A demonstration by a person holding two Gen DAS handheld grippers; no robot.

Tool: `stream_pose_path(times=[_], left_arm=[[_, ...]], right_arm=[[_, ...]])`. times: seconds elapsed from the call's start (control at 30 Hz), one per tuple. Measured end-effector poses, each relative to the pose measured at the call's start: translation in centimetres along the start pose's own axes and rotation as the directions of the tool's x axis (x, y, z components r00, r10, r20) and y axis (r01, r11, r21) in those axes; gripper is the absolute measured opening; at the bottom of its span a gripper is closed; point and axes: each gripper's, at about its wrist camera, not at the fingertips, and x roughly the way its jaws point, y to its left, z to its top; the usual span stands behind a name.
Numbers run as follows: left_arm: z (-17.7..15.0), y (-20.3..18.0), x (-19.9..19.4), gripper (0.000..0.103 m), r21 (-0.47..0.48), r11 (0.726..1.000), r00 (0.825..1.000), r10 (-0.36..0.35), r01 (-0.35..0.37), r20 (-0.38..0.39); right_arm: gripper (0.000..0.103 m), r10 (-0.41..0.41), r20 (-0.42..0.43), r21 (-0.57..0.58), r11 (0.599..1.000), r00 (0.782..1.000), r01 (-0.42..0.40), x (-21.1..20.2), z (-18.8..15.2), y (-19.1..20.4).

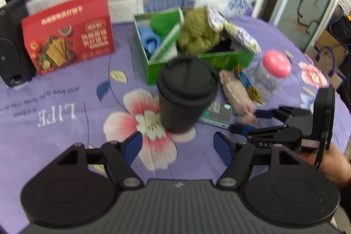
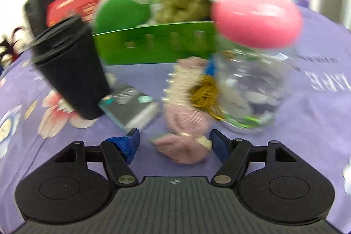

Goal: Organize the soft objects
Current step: 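Bring both tools down to the pink lace sachet beside the jar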

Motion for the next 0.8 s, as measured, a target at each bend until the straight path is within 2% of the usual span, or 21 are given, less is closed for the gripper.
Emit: stream_pose_path(times=[0.07,0.17,0.27,0.33,0.4,0.53,0.63,0.67,0.73,0.8], left_arm=[[-0.4,-0.4,0.1,0.072,0.021,1.000,1.000,-0.014,0.014,-0.014],[-0.7,-2.0,0.2,0.072,0.058,0.996,0.997,-0.071,0.073,-0.029],[-0.4,-4.7,0.6,0.072,0.094,0.985,0.989,-0.143,0.146,-0.038],[-0.1,-6.9,1.1,0.072,0.124,0.980,0.988,-0.153,0.155,-0.028],[0.7,-9.1,2.0,0.072,0.137,0.982,0.992,-0.125,0.128,-0.028],[4.3,-12.2,4.4,0.072,0.042,0.997,0.997,-0.066,0.068,-0.049],[7.6,-13.9,7.1,0.072,-0.003,1.000,0.994,0.003,-0.003,-0.110],[8.6,-14.2,8.2,0.072,-0.018,0.999,0.988,0.039,-0.042,-0.147],[9.8,-14.7,10.3,0.072,-0.008,0.998,0.977,0.061,-0.064,-0.206],[10.2,-14.3,12.1,0.072,-0.018,0.997,0.957,0.066,-0.074,-0.281]], right_arm=[[0.057,0.118,-0.026,-0.030,0.993,0.993,-0.118,-1.0,-0.3,0.1],[0.056,0.180,-0.020,-0.008,0.984,0.983,-0.180,-3.1,-0.6,-0.7],[0.056,0.148,0.000,0.104,0.984,0.989,-0.147,-4.4,-1.2,-2.7],[0.056,0.113,0.023,0.147,0.983,0.993,-0.115,-4.9,-1.8,-3.7],[0.056,0.050,0.029,0.184,0.982,0.998,-0.054,-4.9,-1.9,-4.4],[0.056,-0.033,0.090,0.289,0.957,0.995,0.006,-5.6,-2.7,-4.2],[0.056,-0.058,0.102,0.262,0.965,0.993,0.030,-5.3,-2.9,-2.8],[0.056,-0.065,0.103,0.251,0.967,0.993,0.038,-5.3,-3.0,-2.3],[0.057,-0.067,0.112,0.265,0.964,0.992,0.035,-5.6,-3.2,-2.2],[0.057,-0.049,0.112,0.302,0.953,0.992,0.013,-5.4,-3.0,-2.4]])
